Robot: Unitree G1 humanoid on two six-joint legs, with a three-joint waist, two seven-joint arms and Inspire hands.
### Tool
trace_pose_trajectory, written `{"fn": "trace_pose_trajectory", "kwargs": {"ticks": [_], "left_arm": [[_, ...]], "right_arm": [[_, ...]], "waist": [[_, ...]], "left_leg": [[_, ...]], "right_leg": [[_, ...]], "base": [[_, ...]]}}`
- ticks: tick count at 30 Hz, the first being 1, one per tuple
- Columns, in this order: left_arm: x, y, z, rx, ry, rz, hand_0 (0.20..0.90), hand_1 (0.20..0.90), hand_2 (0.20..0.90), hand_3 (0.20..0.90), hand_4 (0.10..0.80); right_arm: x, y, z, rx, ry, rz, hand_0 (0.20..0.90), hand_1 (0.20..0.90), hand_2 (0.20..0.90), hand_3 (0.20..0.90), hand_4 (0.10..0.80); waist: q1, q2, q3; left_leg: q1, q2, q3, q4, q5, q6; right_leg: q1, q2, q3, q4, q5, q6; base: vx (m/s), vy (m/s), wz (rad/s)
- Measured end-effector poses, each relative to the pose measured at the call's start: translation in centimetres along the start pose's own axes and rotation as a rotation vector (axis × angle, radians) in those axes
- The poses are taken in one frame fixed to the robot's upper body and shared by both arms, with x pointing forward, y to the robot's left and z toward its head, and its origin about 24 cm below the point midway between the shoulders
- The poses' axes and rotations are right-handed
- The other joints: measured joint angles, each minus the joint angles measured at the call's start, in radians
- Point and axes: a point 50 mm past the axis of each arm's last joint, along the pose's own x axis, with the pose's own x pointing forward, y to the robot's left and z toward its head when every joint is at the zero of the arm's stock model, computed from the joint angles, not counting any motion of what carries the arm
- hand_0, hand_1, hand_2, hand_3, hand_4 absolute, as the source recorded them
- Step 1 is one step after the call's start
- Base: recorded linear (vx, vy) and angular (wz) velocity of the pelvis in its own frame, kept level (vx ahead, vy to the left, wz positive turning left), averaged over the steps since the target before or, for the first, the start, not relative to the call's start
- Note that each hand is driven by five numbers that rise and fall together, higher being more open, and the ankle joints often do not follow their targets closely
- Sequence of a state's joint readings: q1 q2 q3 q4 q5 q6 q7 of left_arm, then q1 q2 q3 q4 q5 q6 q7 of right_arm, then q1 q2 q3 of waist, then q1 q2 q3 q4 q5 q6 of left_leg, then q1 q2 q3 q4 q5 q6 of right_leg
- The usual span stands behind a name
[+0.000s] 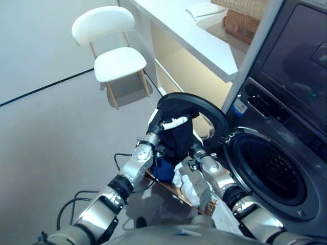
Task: Pick up the clothes and place them into the washing machine
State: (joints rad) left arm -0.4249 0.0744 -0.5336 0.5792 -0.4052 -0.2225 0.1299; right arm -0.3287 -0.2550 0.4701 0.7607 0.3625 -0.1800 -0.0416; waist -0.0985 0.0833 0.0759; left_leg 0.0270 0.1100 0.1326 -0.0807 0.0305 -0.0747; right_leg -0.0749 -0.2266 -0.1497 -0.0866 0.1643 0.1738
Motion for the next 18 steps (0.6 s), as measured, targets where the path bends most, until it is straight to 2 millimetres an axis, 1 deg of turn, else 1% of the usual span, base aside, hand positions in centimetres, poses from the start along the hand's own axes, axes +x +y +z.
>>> {"fn": "trace_pose_trajectory", "kwargs": {"ticks": [6,7,8,9,15,18], "left_arm": [[0.0,0.0,0.0,-0.001,0.001,0.001,0.2,0.2,0.2,0.2,0.3],[0.0,0.0,-0.1,-0.001,0.002,0.001,0.54,0.54,0.54,0.54,0.543],[-0.1,0.0,-0.1,-0.001,0.002,0.002,0.54,0.54,0.54,0.54,0.543],[-0.1,0.0,-0.1,-0.002,0.003,0.002,0.9,0.9,0.9,0.9,0.8],[-0.1,0.1,-0.2,-0.002,0.004,0.004,0.9,0.9,0.9,0.9,0.8],[-0.2,0.2,-0.2,0.0,0.006,0.006,0.9,0.9,0.9,0.9,0.8]], "right_arm": [[0.0,0.0,0.0,0.003,0.0,-0.001,0.2,0.2,0.2,0.2,0.3],[0.0,0.0,0.0,0.004,0.0,-0.002,0.2,0.2,0.2,0.2,0.3],[0.0,-0.1,0.0,0.005,0.0,-0.003,0.2,0.2,0.2,0.2,0.3],[0.0,-0.1,0.0,0.007,0.0,-0.004,0.2,0.2,0.2,0.2,0.3],[-0.1,-0.4,-0.1,0.025,0.0,-0.021,0.2,0.2,0.2,0.2,0.3],[-0.1,-1.1,0.0,0.054,-0.005,-0.053,0.2,0.2,0.2,0.2,0.3]], "waist": [[0.002,-0.001,0.0],[0.002,-0.001,0.001],[0.002,-0.001,0.001],[0.002,-0.002,0.001],[0.002,-0.004,0.003],[0.001,-0.006,0.004]], "left_leg": [[0.0,0.0,0.0,0.0,0.0,0.0],[0.0,0.0,0.0,0.0,0.0,0.0],[0.001,0.0,0.0,0.0,0.0,0.0],[0.001,0.0,0.0,0.0,0.0,0.0],[0.001,0.0,0.0,0.0,0.0,0.0],[0.001,0.0,0.001,0.0,0.0,0.0]], "right_leg": [[0.0,0.0,0.0,0.003,0.0,0.0],[0.0,0.0,0.0,0.003,0.0,0.0],[0.001,0.0,0.0,0.003,0.0,0.0],[0.001,0.0,0.0,0.003,0.0,0.0],[0.001,0.0,0.0,0.003,0.0,0.0],[0.001,0.0,0.0,0.003,0.0,0.0]], "base": [[0.0,0.0,0.0],[0.0,0.0,0.0],[0.0,0.0,0.0],[0.0,0.0,0.0],[0.0,-0.002,-0.01],[-0.003,-0.005,-0.03]]}}
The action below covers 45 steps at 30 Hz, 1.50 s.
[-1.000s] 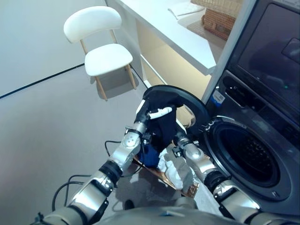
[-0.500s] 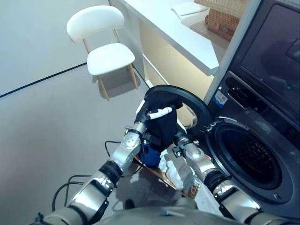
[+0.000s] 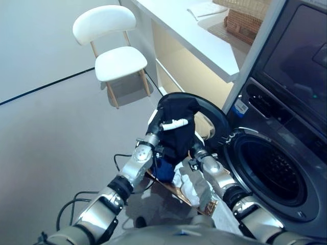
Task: Pick up the clothes and place them into the washing machine
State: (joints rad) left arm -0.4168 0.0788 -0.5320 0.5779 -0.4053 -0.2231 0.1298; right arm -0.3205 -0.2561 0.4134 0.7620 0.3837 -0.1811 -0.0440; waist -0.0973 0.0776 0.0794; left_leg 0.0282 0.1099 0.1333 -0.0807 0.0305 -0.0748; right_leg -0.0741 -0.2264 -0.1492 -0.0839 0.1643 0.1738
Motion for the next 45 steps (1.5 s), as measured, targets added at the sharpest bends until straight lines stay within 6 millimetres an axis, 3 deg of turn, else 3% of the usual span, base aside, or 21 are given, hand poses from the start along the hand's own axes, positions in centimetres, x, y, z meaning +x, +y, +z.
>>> {"fn": "trace_pose_trajectory", "kwargs": {"ticks": [11,25,33,45], "left_arm": [[-0.7,0.6,-0.1,0.02,-0.007,0.005,0.9,0.9,0.9,0.9,0.8],[-2.3,1.5,-1.8,0.029,0.042,0.021,0.9,0.9,0.9,0.9,0.8],[-2.1,4.3,-0.6,-0.007,-0.011,0.156,0.9,0.9,0.9,0.9,0.8],[-2.6,5.8,-0.5,-0.004,-0.023,0.235,0.9,0.9,0.9,0.9,0.8]], "right_arm": [[-0.5,-1.6,0.0,0.059,-0.036,-0.074,0.2,0.2,0.2,0.2,0.3],[-3.4,-5.6,-2.5,0.227,-0.038,-0.297,0.2,0.2,0.2,0.2,0.3],[-5.5,-8.3,-4.2,0.303,-0.008,-0.478,0.2,0.2,0.2,0.2,0.3],[-7.8,-8.2,-6.5,0.17,0.073,-0.481,0.2,0.2,0.2,0.2,0.3]], "waist": [[-0.006,-0.007,0.004],[-0.039,-0.01,0.008],[-0.053,-0.009,0.009],[-0.055,-0.009,0.01]], "left_leg": [[0.001,0.0,0.002,0.0,0.0,0.0],[0.004,0.0,0.018,-0.005,-0.001,0.0],[0.013,-0.001,0.029,-0.005,-0.009,0.001],[0.005,-0.003,0.044,-0.005,-0.012,0.0]], "right_leg": [[0.0,0.0,0.001,-0.001,0.0,0.0],[-0.004,0.0,0.011,-0.004,-0.003,0.002],[-0.006,0.002,0.026,-0.004,-0.003,0.002],[-0.027,0.003,0.045,-0.003,-0.001,0.004]], "base": [[-0.001,0.0,0.0],[-0.006,-0.002,-0.06],[-0.006,0.001,-0.05],[-0.027,0.014,-0.06]]}}
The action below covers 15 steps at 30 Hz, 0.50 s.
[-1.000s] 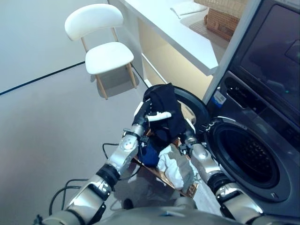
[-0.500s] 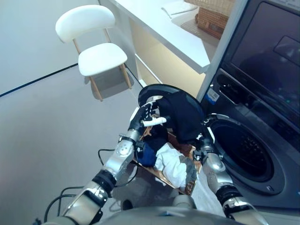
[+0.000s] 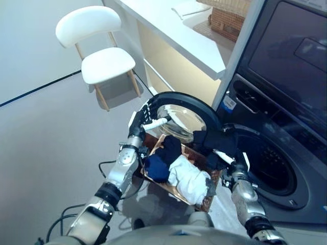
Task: Pick up the clothes and place them into the washing machine
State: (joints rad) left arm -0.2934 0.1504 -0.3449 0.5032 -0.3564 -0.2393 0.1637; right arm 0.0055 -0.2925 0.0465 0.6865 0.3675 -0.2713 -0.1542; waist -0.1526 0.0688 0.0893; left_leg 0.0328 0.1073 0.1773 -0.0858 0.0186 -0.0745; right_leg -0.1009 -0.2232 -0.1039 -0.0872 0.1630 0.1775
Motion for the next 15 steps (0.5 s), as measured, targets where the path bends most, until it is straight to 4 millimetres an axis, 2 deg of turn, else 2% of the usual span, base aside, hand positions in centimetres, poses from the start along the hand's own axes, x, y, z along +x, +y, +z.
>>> {"fn": "trace_pose_trajectory", "kwargs": {"ticks": [6,10,13,15], "left_arm": [[-1.3,2.4,-0.5,-0.024,-0.004,0.104,0.9,0.9,0.9,0.9,0.8],[-2.0,3.4,-0.8,-0.045,-0.004,0.155,0.9,0.9,0.9,0.9,0.8],[-2.1,4.1,-0.3,-0.063,-0.042,0.196,0.9,0.9,0.9,0.9,0.8],[-2.2,4.8,0.2,-0.088,-0.078,0.234,0.9,0.9,0.9,0.9,0.8]], "right_arm": [[-0.7,0.0,-2.0,0.027,0.08,-0.035,0.2,0.2,0.2,0.2,0.3],[-0.8,-0.3,-2.5,0.031,0.107,-0.076,0.2,0.2,0.2,0.2,0.3],[-0.3,-0.1,-1.9,0.037,0.084,-0.099,0.2,0.2,0.2,0.2,0.3],[0.6,0.2,-0.5,0.055,0.043,-0.107,0.2,0.2,0.2,0.2,0.3]], "waist": [[-0.002,-0.001,0.011],[-0.004,0.001,0.039],[-0.003,0.006,0.076],[-0.002,0.013,0.097]], "left_leg": [[-0.041,-0.003,0.023,0.0,-0.001,0.0],[-0.06,-0.013,0.03,0.005,0.0,0.003],[-0.073,-0.032,0.038,0.005,0.0,0.008],[-0.105,-0.048,0.05,0.005,0.004,0.019]], "right_leg": [[-0.059,0.0,0.022,0.003,0.01,-0.001],[-0.084,-0.006,0.035,0.004,0.02,0.001],[-0.108,-0.017,0.052,0.004,0.028,0.006],[-0.153,-0.035,0.073,0.004,0.043,0.016]], "base": [[-0.082,0.057,-0.08],[-0.086,0.067,-0.05],[-0.147,0.131,-0.22],[-0.057,0.07,-0.15]]}}
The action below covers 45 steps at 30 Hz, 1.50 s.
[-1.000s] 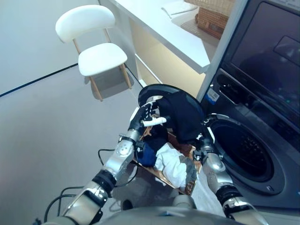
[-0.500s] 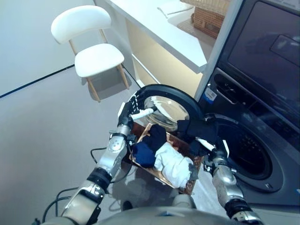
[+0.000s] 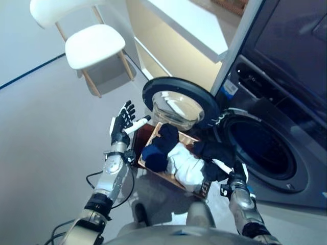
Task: Pick up the clothes and place them into the washing machine
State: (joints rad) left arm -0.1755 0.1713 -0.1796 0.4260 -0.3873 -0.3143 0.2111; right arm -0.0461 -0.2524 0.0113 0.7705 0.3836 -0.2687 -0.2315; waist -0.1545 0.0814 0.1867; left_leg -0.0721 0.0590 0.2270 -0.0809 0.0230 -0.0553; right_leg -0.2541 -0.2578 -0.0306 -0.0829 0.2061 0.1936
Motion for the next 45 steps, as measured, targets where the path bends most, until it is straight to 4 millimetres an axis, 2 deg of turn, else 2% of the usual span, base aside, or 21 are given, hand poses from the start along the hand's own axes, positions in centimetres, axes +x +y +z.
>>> {"fn": "trace_pose_trajectory", "kwargs": {"ticks": [4,6,10,13,18,25,33,37,41,45], "left_arm": [[-0.9,1.3,-0.6,-0.045,0.021,0.062,0.9,0.9,0.9,0.9,0.8],[-1.4,2.0,-0.2,-0.09,-0.017,0.092,0.9,0.9,0.9,0.9,0.8],[-1.8,3.2,-0.1,-0.136,-0.025,0.141,0.9,0.9,0.9,0.9,0.8],[-2.0,4.1,-0.1,-0.164,-0.027,0.189,0.9,0.9,0.9,0.9,0.8],[-2.1,5.1,0.5,-0.187,-0.075,0.25,0.9,0.9,0.9,0.9,0.8],[-1.7,4.8,0.9,-0.189,-0.096,0.241,0.9,0.9,0.9,0.9,0.8],[-1.7,4.8,0.9,-0.179,-0.093,0.247,0.9,0.9,0.9,0.9,0.8],[-1.3,4.7,1.6,-0.18,-0.119,0.25,0.9,0.9,0.9,0.9,0.8],[-1.2,4.8,1.7,-0.182,-0.124,0.257,0.9,0.9,0.9,0.9,0.8],[-1.1,4.4,2.5,-0.192,-0.157,0.242,0.9,0.9,0.9,0.9,0.8]], "right_arm": [[0.8,-0.1,1.3,0.049,-0.028,-0.058,0.2,0.2,0.2,0.2,0.3],[1.6,-0.1,2.9,0.091,-0.077,-0.09,0.2,0.2,0.2,0.2,0.3],[2.8,-1.1,5.7,0.178,-0.146,-0.19,0.2,0.2,0.2,0.2,0.3],[4.0,-3.1,8.6,0.197,-0.216,-0.283,0.2,0.2,0.2,0.2,0.3],[4.7,-5.3,12.8,0.269,-0.328,-0.395,0.2,0.2,0.2,0.2,0.3],[4.4,-9.2,17.4,0.331,-0.469,-0.563,0.2,0.2,0.2,0.2,0.3],[3.6,-14.1,20.3,0.251,-0.507,-0.81,0.2,0.2,0.2,0.2,0.3],[3.8,-14.3,20.8,0.271,-0.488,-0.862,0.2,0.2,0.2,0.2,0.3],[3.5,-15.3,21.0,0.278,-0.467,-0.902,0.2,0.2,0.2,0.2,0.3],[2.9,-17.4,22.0,0.263,-0.452,-0.962,0.2,0.2,0.2,0.2,0.3]], "waist": [[0.007,0.017,0.035],[0.002,0.018,0.055],[0.037,0.044,0.095],[0.051,0.079,0.118],[0.063,0.108,0.125],[0.083,0.12,0.126],[0.088,0.156,0.122],[0.091,0.161,0.121],[0.09,0.181,0.119],[0.091,0.206,0.123]], "left_leg": [[-0.01,-0.017,0.019,0.0,-0.003,0.01],[-0.038,-0.026,0.024,0.001,0.0,0.014],[-0.074,-0.028,0.02,0.001,0.009,0.016],[-0.1,-0.035,0.009,0.001,0.013,0.019],[-0.145,-0.039,-0.011,0.001,0.018,0.022],[-0.168,-0.041,-0.041,0.001,0.022,0.022],[-0.191,-0.056,-0.059,0.001,0.026,0.026],[-0.201,-0.067,-0.07,0.001,0.027,0.028],[-0.216,-0.082,-0.069,0.001,0.029,0.03],[-0.248,-0.096,-0.069,0.001,0.033,0.037]], "right_leg": [[-0.024,-0.016,0.023,0.0,0.006,0.007],[-0.058,-0.026,0.026,0.0,0.016,0.01],[-0.091,-0.03,0.024,0.0,0.024,0.009],[-0.11,-0.039,0.014,0.0,0.025,0.011],[-0.144,-0.045,0.0,0.0,0.026,0.013],[-0.157,-0.05,-0.013,0.0,0.026,0.015],[-0.178,-0.066,-0.015,0.0,0.03,0.02],[-0.189,-0.077,-0.012,0.0,0.033,0.027],[-0.209,-0.092,-0.004,0.0,0.038,0.034],[-0.248,-0.103,0.01,0.001,0.046,0.04]], "base": [[-0.059,0.036,0.0],[-0.07,-0.011,0.1],[-0.034,-0.022,0.17],[-0.004,-0.007,0.13],[0.016,-0.031,0.11],[0.025,-0.029,0.11],[0.0,0.0,0.0],[-0.008,0.008,-0.01],[-0.039,0.027,-0.02],[-0.037,-0.009,0.09]]}}
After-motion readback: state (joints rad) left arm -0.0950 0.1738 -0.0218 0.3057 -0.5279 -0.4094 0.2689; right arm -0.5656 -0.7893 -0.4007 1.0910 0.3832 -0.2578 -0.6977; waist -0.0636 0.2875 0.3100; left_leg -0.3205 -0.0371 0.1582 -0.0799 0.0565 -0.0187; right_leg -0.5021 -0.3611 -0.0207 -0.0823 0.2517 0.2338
